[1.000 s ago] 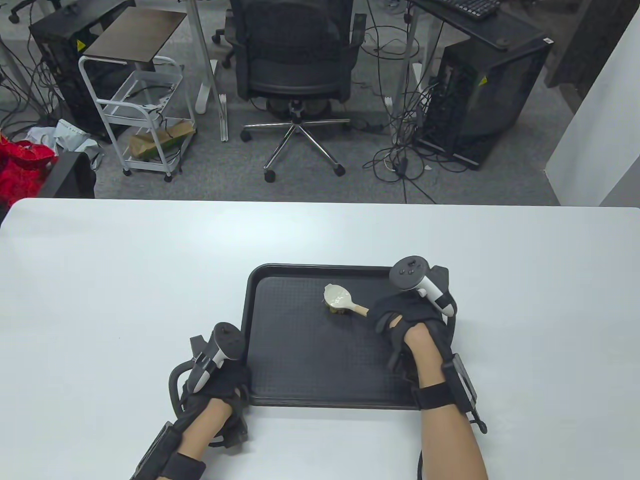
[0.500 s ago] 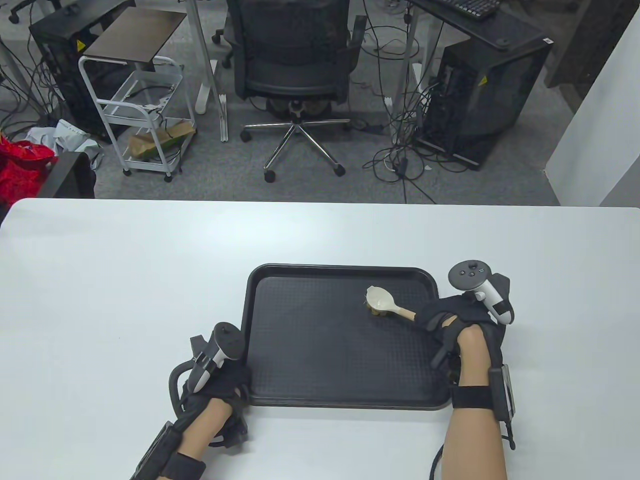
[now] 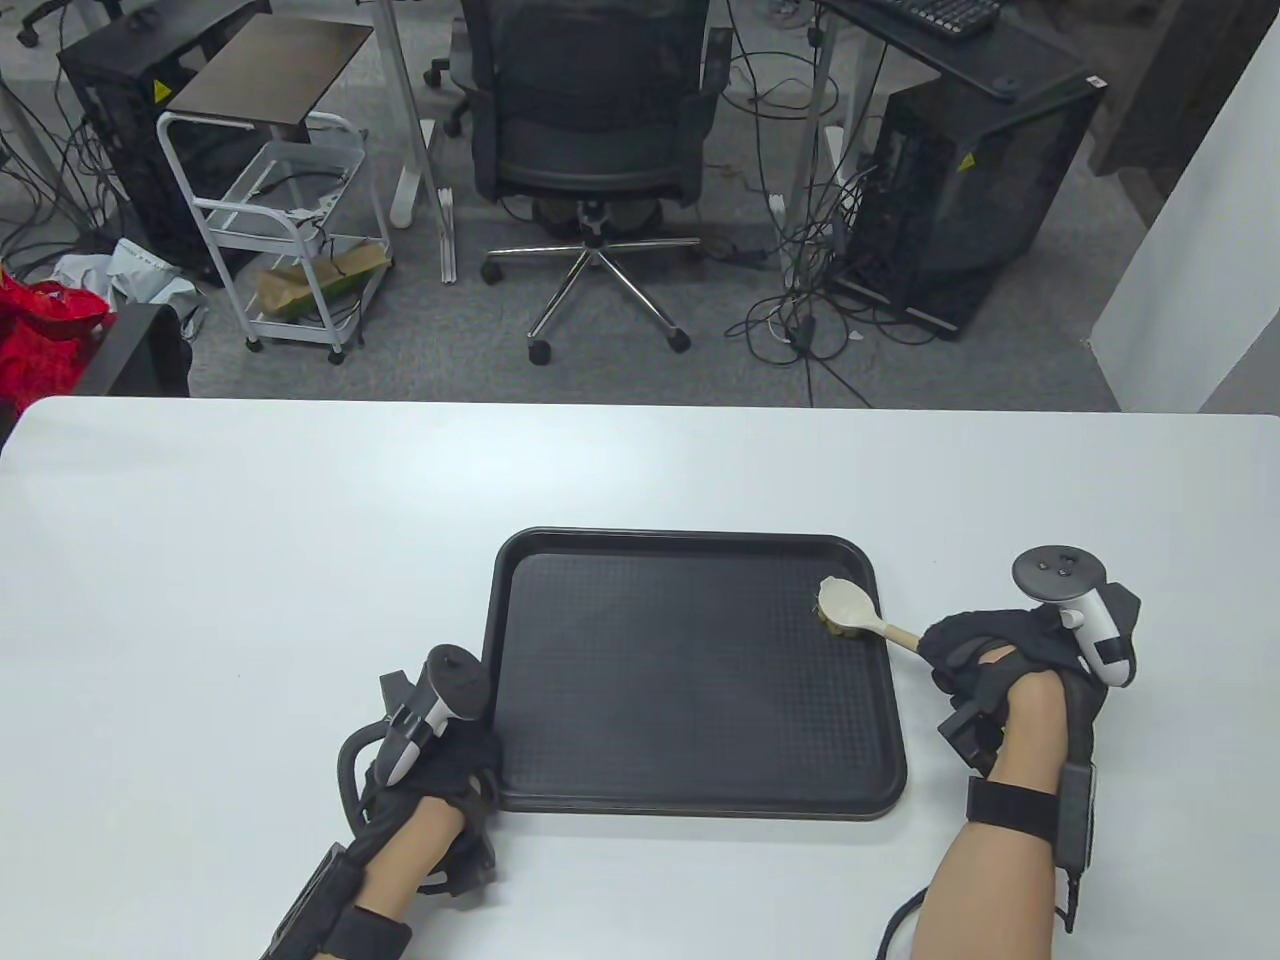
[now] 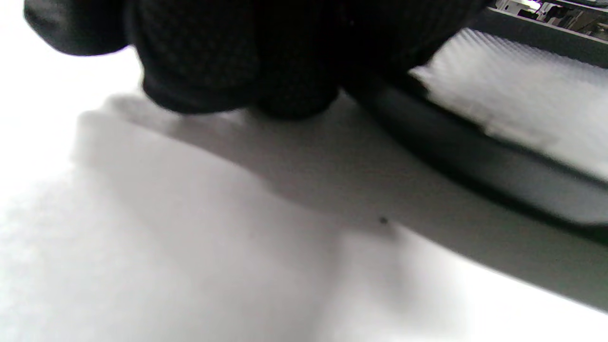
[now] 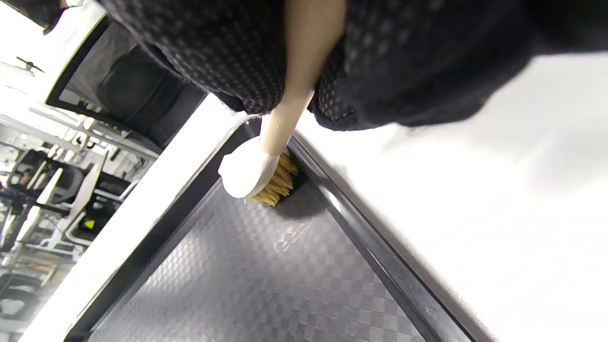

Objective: Scrub the tray with pot brush

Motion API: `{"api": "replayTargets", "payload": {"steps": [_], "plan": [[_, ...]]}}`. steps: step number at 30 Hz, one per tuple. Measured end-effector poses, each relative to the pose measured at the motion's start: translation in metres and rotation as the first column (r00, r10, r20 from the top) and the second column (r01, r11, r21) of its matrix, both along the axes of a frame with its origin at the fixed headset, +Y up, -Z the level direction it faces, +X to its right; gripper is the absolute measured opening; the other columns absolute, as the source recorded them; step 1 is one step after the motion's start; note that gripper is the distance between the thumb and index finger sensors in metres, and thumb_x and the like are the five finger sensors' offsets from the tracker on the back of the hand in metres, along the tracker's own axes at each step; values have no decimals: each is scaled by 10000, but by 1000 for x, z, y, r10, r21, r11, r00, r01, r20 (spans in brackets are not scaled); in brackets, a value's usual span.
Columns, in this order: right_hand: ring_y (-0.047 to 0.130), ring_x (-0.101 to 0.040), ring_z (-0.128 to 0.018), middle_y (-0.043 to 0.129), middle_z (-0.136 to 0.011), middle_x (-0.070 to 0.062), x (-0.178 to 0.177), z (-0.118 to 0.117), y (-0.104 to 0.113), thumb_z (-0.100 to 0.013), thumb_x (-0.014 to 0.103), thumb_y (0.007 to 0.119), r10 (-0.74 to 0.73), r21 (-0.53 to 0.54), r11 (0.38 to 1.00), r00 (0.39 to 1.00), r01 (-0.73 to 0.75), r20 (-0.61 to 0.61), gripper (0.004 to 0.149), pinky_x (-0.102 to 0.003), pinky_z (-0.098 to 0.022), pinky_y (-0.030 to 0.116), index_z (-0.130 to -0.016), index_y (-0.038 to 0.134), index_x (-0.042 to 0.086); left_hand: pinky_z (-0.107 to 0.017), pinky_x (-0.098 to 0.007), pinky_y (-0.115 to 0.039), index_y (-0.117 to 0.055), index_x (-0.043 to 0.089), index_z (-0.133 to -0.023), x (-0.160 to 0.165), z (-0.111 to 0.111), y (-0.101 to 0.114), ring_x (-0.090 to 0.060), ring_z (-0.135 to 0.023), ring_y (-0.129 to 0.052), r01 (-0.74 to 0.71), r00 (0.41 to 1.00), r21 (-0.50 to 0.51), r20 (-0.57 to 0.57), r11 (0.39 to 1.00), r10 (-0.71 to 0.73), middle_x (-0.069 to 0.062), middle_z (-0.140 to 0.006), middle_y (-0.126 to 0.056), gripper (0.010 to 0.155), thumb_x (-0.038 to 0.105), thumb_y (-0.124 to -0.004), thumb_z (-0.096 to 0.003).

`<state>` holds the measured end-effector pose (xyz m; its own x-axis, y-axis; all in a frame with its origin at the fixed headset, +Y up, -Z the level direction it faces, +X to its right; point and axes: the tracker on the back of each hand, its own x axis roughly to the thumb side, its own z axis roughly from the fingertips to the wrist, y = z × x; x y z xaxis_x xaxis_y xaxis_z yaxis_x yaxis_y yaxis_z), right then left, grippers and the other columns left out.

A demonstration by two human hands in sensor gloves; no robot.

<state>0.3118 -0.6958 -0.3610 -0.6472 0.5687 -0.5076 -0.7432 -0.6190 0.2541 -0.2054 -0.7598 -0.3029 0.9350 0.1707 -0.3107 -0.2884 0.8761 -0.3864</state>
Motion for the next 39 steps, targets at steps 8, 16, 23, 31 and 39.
{"api": "replayTargets", "payload": {"steps": [8, 16, 23, 31, 39], "plan": [[962, -300, -178, 933, -596, -212, -67, -11, 29, -460, 267, 850, -21, 130, 990, 968, 55, -251, 536, -516, -227, 800, -912, 746, -2, -422, -483, -830, -684, 79, -862, 0, 0, 0, -188, -390, -1004, 1, 1000, -1, 1, 1000, -1, -1, -631, -912, 597, 465, -799, -421], [962, -248, -192, 918, -617, -170, -173, -19, 31, -490, 313, 804, 79, 180, 984, 858, 16, -507, 536, -475, -235, 813, -935, 705, 30, -422, -483, -829, -683, 79, -863, 0, 0, 0, -188, -391, -1004, 0, 1000, 0, 1, 1000, 0, 0, -632, -911, 598, 465, -798, -422], [980, -232, -189, 927, -611, -156, -242, -19, 10, -488, 331, 787, 116, 232, 972, 787, 35, -606, 535, -461, -224, 830, -931, 709, 42, -424, -484, -828, -682, 80, -865, 0, 0, 0, -189, -392, -1003, -4, 1000, 0, 2, 1000, 4, 0, -632, -911, 599, 466, -798, -421], [980, -223, -168, 931, -603, -156, -279, -16, -11, -485, 335, 783, 144, 264, 964, 779, 29, -610, 536, -448, -200, 832, -927, 711, 41, -424, -482, -829, -682, 79, -864, 0, 0, 0, -187, -393, -1003, 2, 1000, 1, 6, 1000, -2, 1, -632, -911, 598, 466, -796, -422], [981, -224, -163, 931, -609, -150, -279, -16, -15, -488, 342, 775, 145, 225, 974, 770, -2, -622, 536, -447, -196, 832, -932, 708, 49, -423, -482, -829, -682, 77, -863, 0, 0, 0, -189, -391, -1003, 5, 1000, 0, 9, 1000, -5, 0, -630, -911, 599, 465, -797, -421]]}}
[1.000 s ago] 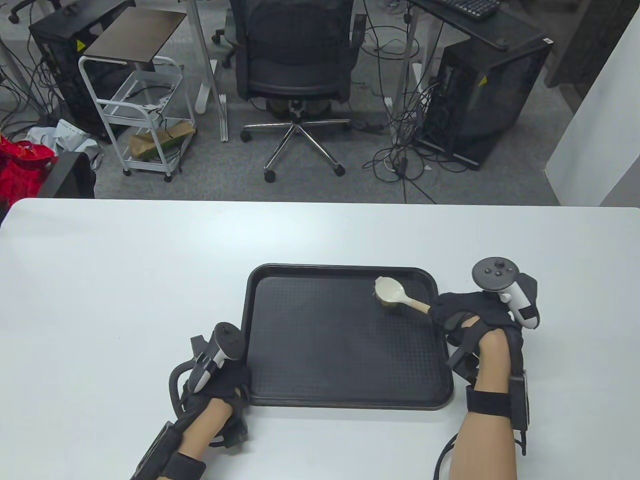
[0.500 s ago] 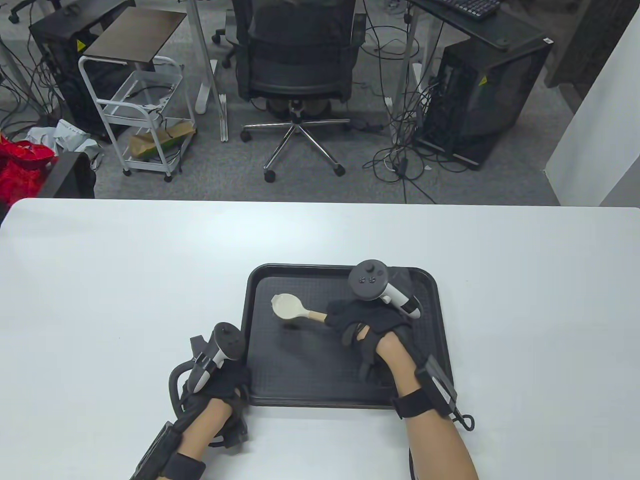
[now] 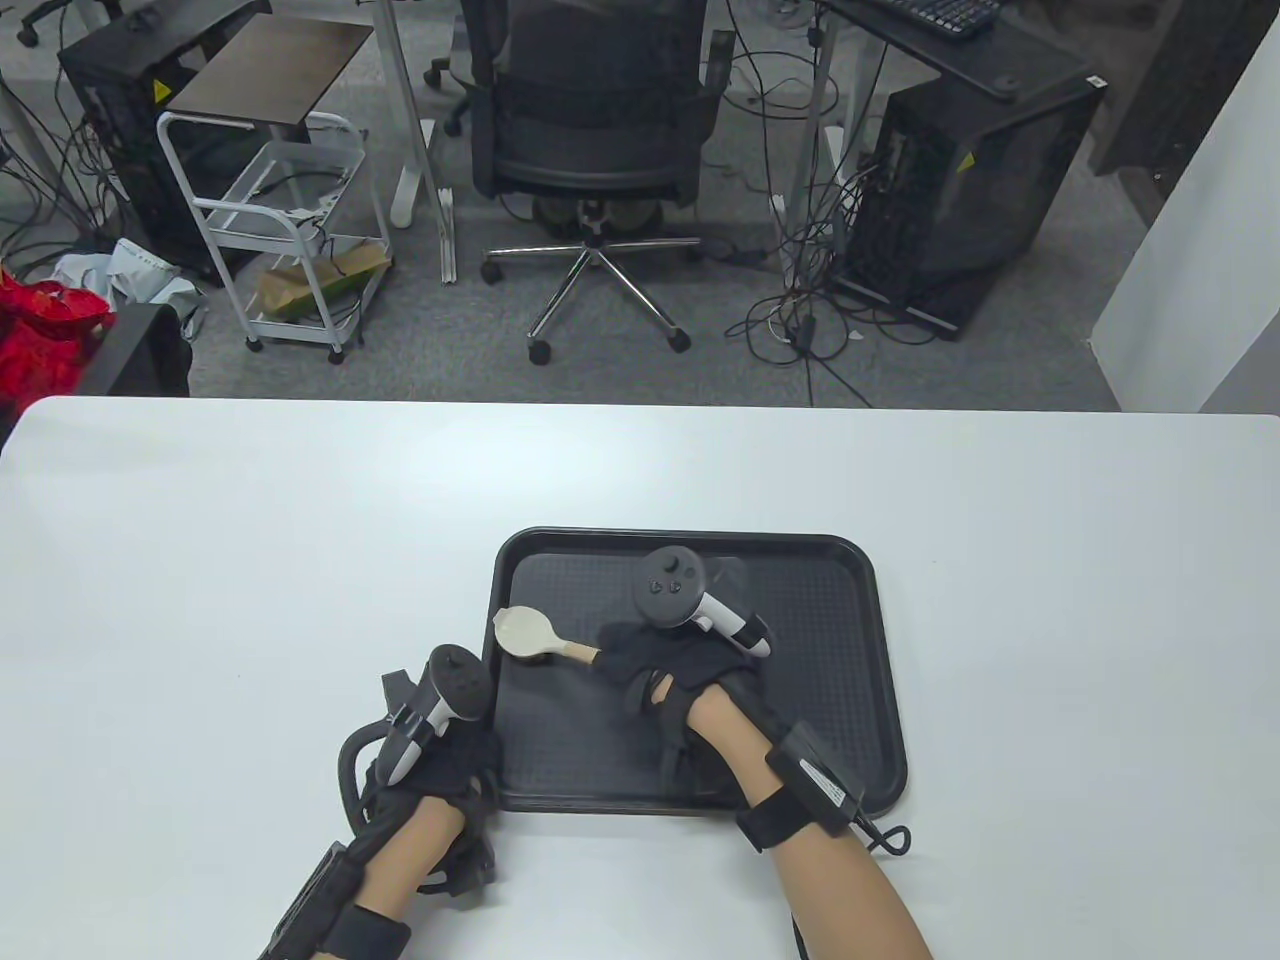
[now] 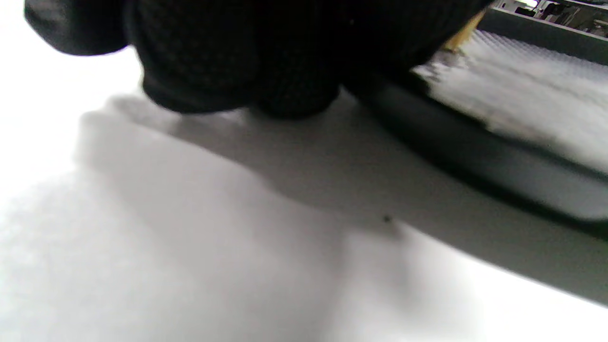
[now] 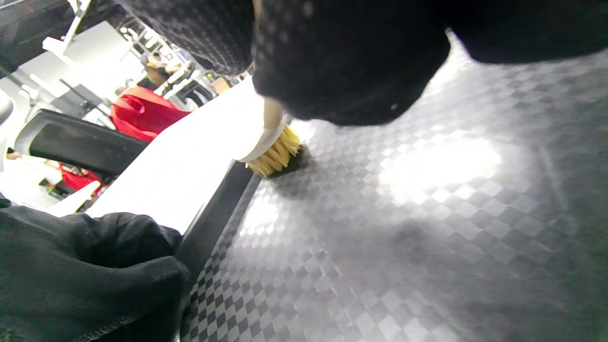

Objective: Scrub the tray with pot brush

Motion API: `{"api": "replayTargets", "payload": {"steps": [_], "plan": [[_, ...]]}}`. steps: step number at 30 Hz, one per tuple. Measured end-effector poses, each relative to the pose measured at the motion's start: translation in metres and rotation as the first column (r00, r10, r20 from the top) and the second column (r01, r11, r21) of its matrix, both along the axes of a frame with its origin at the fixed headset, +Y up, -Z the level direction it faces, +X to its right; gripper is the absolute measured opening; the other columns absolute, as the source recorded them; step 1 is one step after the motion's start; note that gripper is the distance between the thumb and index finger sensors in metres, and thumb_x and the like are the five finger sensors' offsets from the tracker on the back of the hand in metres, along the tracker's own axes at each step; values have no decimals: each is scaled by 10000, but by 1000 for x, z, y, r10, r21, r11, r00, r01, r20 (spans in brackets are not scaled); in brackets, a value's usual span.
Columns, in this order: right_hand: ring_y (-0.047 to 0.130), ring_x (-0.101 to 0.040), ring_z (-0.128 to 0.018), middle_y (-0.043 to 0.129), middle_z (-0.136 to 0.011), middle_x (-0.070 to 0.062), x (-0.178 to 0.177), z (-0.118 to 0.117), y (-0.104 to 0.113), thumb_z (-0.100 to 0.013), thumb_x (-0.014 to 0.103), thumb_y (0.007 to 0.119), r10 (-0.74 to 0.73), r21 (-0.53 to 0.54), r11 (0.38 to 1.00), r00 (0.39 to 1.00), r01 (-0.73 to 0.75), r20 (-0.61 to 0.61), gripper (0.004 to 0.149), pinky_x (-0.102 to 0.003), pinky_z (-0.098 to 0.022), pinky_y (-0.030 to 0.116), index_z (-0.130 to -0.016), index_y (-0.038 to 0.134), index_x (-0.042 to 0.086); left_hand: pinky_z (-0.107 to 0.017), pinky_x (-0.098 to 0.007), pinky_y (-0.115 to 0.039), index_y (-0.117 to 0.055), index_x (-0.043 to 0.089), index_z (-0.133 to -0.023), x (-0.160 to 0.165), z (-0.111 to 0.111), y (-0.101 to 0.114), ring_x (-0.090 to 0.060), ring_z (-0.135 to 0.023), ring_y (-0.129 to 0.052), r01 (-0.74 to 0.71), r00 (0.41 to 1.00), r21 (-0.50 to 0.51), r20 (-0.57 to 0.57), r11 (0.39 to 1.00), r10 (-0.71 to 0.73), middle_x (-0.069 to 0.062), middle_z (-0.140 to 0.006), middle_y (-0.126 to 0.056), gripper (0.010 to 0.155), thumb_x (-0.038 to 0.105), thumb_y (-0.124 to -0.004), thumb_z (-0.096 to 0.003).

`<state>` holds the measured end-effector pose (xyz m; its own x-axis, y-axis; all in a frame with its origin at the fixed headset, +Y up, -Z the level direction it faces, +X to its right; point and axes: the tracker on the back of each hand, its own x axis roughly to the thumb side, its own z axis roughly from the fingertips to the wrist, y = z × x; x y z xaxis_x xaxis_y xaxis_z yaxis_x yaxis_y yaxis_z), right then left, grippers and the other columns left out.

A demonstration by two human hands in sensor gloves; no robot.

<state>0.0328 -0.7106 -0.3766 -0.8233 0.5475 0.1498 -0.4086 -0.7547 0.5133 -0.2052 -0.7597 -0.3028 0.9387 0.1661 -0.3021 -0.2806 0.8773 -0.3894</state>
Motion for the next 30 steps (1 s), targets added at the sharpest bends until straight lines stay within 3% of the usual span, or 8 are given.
{"api": "replayTargets", "payload": {"steps": [14, 30], "plan": [[975, -254, -193, 920, -628, -165, 57, -10, 5, -500, 340, 773, 40, -178, 983, 999, -36, 19, 538, -472, -226, 818, -950, 694, 57, -423, -482, -829, -682, 79, -863, 1, 0, 0, -187, -391, -1004, 7, 1000, 2, 0, 1000, -7, 2, -630, -911, 600, 468, -796, -421], [969, -288, -161, 955, -573, -198, 141, -13, 10, -465, 313, 851, 31, -216, 976, 972, 20, 234, 510, -500, -214, 812, -905, 800, 60, -423, -483, -828, -682, 78, -864, 1, 0, 0, -188, -392, -1003, 8, 1000, 2, 0, 1000, -8, 3, -630, -911, 601, 469, -797, -421]]}}
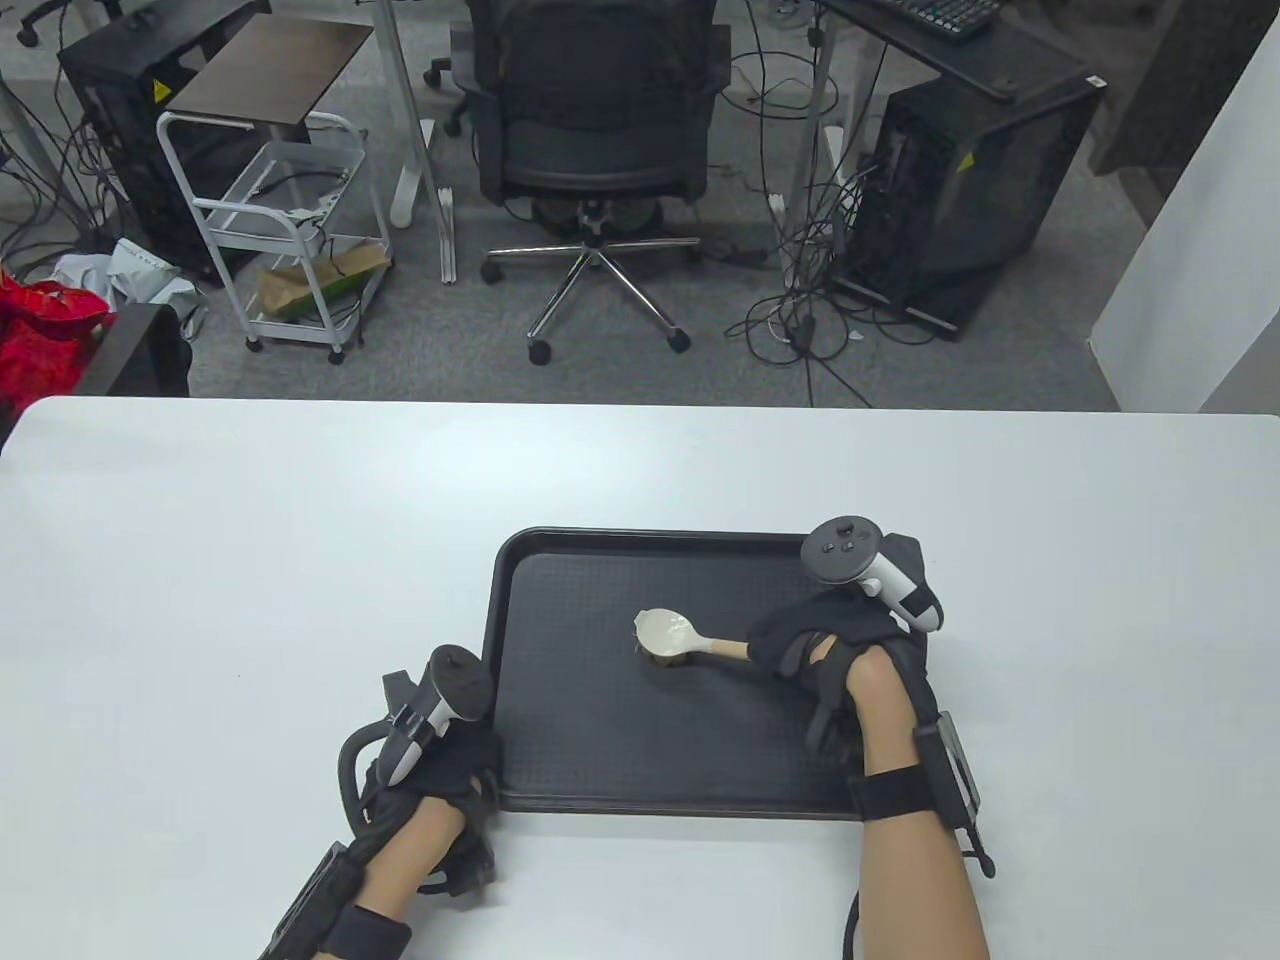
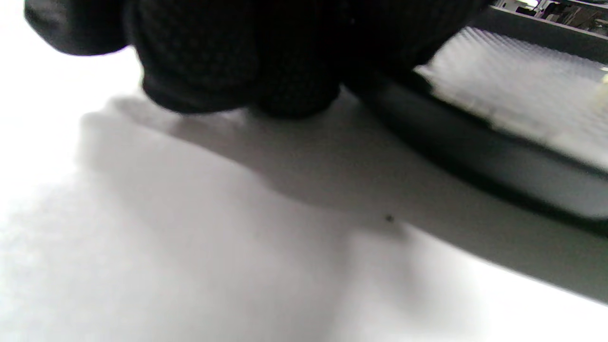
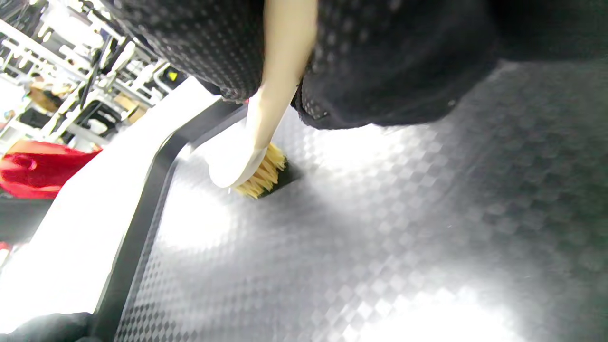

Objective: Scrub the tray with pot brush

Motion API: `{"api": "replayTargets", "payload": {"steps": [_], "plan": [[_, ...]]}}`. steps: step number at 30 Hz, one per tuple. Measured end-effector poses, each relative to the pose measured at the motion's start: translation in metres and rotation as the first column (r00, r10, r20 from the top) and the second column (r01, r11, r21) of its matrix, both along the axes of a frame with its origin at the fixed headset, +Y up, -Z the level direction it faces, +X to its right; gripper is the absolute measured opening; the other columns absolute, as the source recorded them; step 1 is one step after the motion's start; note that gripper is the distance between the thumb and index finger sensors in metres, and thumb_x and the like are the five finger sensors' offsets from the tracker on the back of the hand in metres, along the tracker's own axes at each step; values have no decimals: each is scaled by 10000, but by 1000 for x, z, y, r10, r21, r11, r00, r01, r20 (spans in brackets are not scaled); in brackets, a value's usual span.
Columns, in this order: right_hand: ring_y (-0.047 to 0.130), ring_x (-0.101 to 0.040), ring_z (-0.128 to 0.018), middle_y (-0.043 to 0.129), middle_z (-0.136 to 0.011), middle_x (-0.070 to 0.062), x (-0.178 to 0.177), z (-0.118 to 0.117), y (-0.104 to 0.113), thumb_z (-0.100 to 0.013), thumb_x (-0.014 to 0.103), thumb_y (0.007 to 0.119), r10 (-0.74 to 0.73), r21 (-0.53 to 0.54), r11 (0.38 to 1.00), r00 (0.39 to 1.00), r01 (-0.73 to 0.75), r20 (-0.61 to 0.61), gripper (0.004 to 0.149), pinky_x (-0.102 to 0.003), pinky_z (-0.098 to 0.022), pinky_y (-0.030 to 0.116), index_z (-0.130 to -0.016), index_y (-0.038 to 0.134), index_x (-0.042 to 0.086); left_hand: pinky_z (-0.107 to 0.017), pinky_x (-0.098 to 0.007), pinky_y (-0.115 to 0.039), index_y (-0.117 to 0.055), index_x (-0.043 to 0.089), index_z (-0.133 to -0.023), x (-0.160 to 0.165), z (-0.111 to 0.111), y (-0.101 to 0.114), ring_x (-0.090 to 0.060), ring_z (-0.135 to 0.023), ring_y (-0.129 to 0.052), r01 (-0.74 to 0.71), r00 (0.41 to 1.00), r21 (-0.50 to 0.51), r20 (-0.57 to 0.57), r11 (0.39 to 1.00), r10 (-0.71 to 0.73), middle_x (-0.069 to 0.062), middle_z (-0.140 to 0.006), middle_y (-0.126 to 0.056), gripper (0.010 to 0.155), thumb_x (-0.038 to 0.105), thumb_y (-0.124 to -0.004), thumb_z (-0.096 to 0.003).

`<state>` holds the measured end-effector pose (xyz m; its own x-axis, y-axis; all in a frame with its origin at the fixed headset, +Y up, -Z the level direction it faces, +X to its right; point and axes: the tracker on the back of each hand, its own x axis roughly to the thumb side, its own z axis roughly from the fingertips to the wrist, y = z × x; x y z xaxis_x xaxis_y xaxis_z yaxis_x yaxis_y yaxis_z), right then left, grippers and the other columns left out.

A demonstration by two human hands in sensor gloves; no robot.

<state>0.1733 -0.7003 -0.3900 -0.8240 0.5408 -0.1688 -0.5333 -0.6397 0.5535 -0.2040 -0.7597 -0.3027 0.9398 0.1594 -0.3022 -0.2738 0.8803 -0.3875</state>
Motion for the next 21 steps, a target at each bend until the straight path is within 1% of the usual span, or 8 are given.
{"api": "replayTargets", "payload": {"steps": [3, 11, 17, 19, 21], "plan": [[969, -290, -148, 965, -559, -199, 13, 1, 0, -455, 310, 870, -10, -4, 1000, 999, 10, 33, 504, -502, -207, 812, -892, 823, 63, -424, -483, -829, -682, 78, -863, 0, 0, 0, -188, -391, -1003, 2, 1000, -1, 0, 1000, -2, 2, -630, -911, 601, 468, -797, -421], [966, -302, -112, 993, -520, -209, 69, 6, -4, -416, 299, 933, -62, -15, 998, 984, 65, 167, 485, -511, -188, 811, -844, 902, 72, -424, -484, -828, -682, 79, -864, 0, 0, 0, -189, -392, -1004, -1, 1000, 0, -2, 1000, 1, 3, -630, -911, 600, 468, -797, -421], [959, -300, -79, 1007, -483, -215, 114, 15, -8, -387, 290, 974, -118, -6, 992, 952, 124, 282, 477, -512, -168, 811, -808, 947, 68, -423, -484, -829, -683, 79, -863, 0, 0, 0, -189, -391, -1004, 0, 1000, 0, -1, 1000, 0, 1, -630, -911, 599, 468, -797, -422], [958, -302, -79, 1006, -483, -217, 133, 20, -10, -382, 290, 982, -126, 0, 991, 931, 134, 342, 472, -514, -169, 809, -801, 957, 75, -423, -483, -829, -683, 78, -863, 0, 0, 0, -189, -391, -1004, 2, 1000, 1, 0, 1000, -2, 2, -629, -912, 601, 469, -796, -421], [957, -303, -81, 1005, -483, -217, 144, 24, -11, -382, 287, 984, -134, 5, 990, 918, 143, 374, 471, -515, -170, 808, -801, 958, 74, -423, -484, -829, -683, 77, -863, 0, 0, 0, -188, -391, -1004, 5, 1000, 0, 0, 1000, -5, 1, -630, -912, 601, 468, -796, -421]]}}
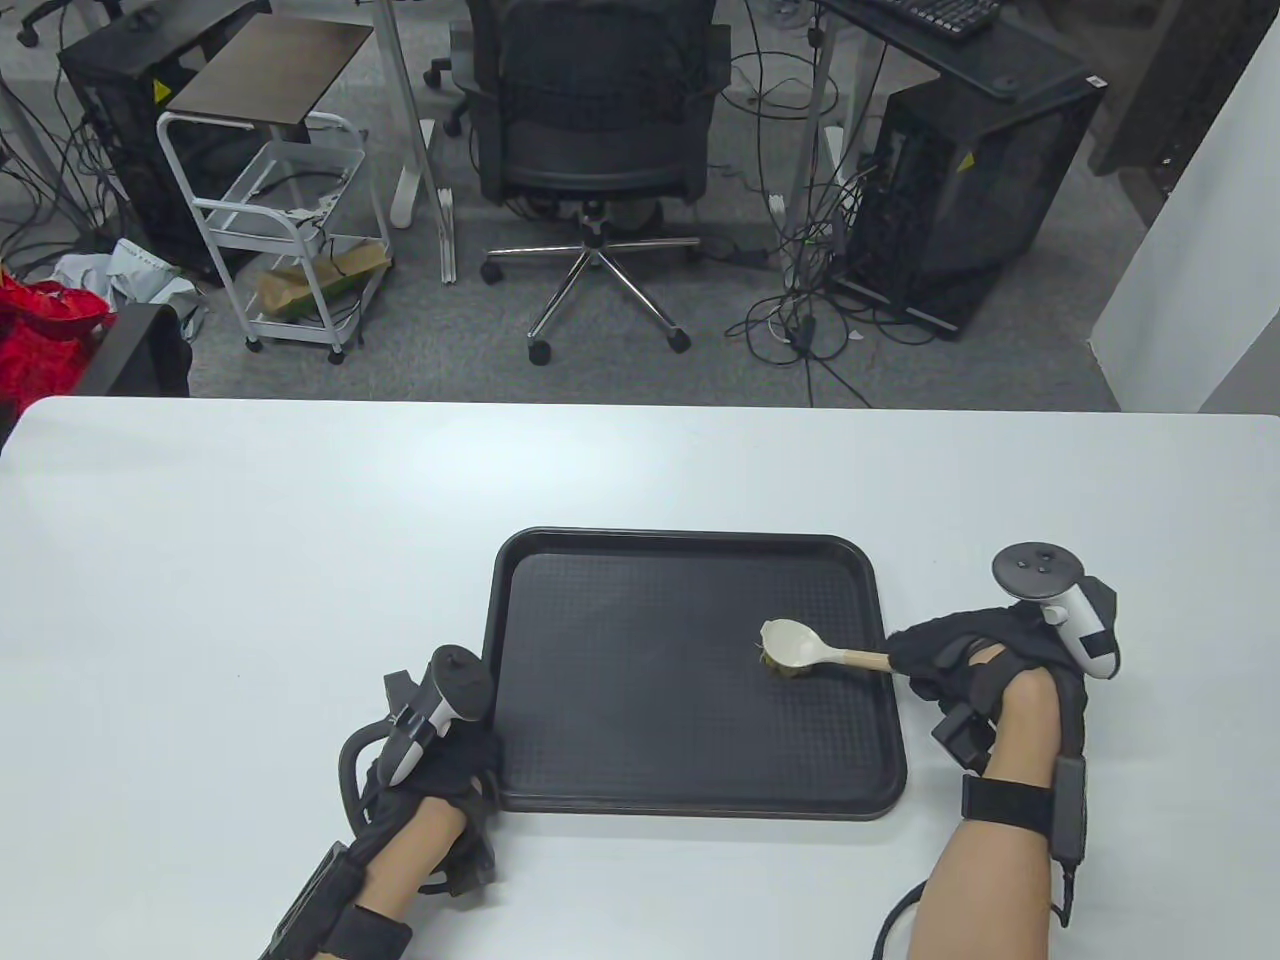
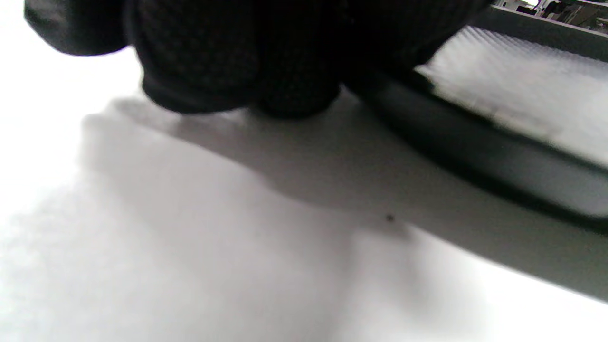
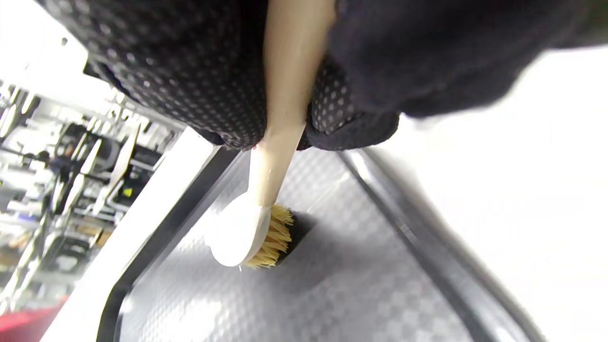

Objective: Scrub the tray with pot brush

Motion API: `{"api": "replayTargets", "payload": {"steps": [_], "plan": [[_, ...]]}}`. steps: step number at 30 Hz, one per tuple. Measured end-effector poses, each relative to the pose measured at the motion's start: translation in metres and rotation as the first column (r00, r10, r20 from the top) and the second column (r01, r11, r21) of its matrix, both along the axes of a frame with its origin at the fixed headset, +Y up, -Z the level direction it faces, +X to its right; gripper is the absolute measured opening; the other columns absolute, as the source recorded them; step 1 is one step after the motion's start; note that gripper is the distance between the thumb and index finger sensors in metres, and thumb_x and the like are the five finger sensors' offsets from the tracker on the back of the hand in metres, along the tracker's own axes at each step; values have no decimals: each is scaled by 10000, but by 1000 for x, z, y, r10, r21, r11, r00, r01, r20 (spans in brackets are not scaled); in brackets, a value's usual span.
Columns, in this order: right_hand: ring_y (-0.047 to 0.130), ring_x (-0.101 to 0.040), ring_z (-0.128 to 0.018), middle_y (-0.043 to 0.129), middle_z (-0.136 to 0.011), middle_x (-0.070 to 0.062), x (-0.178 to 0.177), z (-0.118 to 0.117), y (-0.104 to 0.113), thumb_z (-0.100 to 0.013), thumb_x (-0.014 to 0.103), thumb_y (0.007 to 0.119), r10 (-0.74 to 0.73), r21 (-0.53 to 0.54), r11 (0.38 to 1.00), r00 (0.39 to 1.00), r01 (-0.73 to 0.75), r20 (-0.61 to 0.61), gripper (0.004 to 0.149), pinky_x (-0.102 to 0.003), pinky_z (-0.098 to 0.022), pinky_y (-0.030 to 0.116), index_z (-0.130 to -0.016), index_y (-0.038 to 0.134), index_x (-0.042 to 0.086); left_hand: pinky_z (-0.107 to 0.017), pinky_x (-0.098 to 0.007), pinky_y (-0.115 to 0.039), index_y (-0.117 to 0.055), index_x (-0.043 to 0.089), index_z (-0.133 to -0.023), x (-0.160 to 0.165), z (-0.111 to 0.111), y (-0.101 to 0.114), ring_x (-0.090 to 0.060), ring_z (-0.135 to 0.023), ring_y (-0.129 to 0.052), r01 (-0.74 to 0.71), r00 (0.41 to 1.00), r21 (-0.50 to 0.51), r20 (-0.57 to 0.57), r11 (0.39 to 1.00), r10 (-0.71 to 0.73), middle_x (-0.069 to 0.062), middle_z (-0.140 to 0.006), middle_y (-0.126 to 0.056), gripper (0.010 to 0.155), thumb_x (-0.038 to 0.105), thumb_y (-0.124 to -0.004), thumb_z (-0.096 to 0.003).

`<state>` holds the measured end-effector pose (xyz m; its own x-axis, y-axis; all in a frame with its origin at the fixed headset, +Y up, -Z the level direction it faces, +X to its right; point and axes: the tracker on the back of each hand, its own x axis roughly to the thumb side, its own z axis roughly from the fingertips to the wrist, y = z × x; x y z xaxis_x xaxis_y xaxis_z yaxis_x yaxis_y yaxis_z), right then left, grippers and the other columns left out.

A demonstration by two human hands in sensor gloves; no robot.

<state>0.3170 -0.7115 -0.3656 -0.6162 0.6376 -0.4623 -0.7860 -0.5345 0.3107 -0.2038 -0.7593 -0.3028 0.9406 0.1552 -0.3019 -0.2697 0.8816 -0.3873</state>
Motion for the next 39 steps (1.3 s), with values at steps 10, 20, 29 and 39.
{"api": "replayTargets", "payload": {"steps": [10, 20, 29, 39], "plan": [[952, -307, -96, 992, -495, -225, 18, 15, 26, -396, 268, 972, 70, 64, 995, 993, -76, 90, 473, -519, -178, 802, -813, 937, 48, -424, -484, -828, -682, 78, -864, 0, 0, 0, -188, -392, -1004, -3, 1000, 1, -1, 1000, 3, 2, -630, -911, 601, 469, -796, -421], [953, -256, -147, 954, -556, -177, -106, -7, 64, -463, 318, 875, 31, 263, 963, 950, 55, -311, 500, -482, -212, 810, -890, 821, 64, -423, -484, -829, -684, 78, -863, 0, 0, 0, -190, -391, -1004, 0, 1000, 1, -1, 1000, 0, 0, -629, -912, 601, 469, -797, -421], [966, -238, -165, 951, -570, -156, -231, -8, 47, -472, 342, 852, 199, 291, 955, 843, -52, -500, 506, -466, -220, 821, -901, 802, 77, -424, -484, -828, -684, 78, -863, 0, 1, 0, -189, -391, -1004, -2, 1000, 4, 0, 1000, 2, 2, -630, -912, 601, 469, -796, -421], [969, -249, -176, 951, -575, -153, -286, -4, 14, -472, 349, 841, 236, 285, 955, 800, -86, -552, 500, -472, -228, 820, -901, 805, 95, -423, -485, -828, -683, 77, -863, 0, 0, 0, -189, -391, -1004, 1, 1000, 3, 2, 1000, -1, 1, -629, -912, 601, 469, -795, -421]]}}
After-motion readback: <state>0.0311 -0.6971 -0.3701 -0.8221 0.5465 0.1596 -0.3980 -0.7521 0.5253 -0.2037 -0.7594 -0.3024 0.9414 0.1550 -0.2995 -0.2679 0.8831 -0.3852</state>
